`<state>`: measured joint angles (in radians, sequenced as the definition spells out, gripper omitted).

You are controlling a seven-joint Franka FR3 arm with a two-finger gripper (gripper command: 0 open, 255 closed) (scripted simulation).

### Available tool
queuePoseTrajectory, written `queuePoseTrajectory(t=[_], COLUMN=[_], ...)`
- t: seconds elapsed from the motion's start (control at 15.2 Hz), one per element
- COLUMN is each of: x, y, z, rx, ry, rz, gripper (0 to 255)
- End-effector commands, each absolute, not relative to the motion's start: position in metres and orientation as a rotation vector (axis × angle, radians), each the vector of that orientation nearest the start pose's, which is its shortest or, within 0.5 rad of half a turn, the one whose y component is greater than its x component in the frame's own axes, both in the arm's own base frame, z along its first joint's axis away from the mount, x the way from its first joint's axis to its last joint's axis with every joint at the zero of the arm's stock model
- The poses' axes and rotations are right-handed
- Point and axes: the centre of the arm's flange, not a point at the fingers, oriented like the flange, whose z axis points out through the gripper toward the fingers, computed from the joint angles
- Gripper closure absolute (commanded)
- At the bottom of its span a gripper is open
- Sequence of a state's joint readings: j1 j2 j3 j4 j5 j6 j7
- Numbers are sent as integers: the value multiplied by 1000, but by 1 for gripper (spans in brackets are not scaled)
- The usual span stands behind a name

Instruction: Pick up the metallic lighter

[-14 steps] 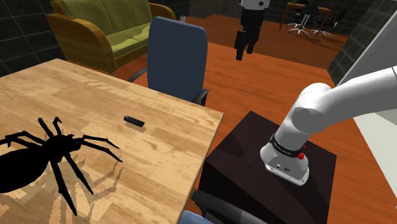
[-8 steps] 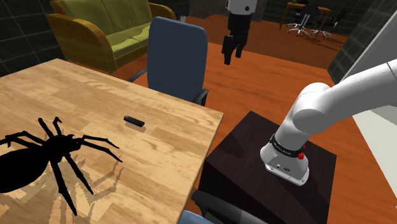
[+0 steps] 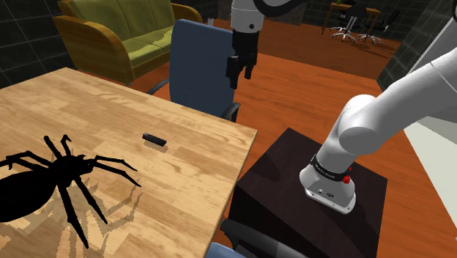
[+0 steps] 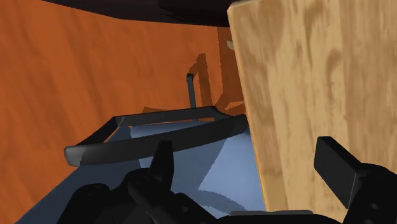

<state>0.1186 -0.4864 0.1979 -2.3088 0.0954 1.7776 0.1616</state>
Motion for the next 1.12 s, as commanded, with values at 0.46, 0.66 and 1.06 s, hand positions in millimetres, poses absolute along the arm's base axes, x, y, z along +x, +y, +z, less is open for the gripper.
queuePoseTrajectory(t=[0.46,0.66,1.06], x=[418,430,452], y=[244,278,349], z=[483,472,449], rx=[-3128,-3122,-3107], ry=[-278,-314,-385], rz=[43,32,8], gripper=[0,0,0])
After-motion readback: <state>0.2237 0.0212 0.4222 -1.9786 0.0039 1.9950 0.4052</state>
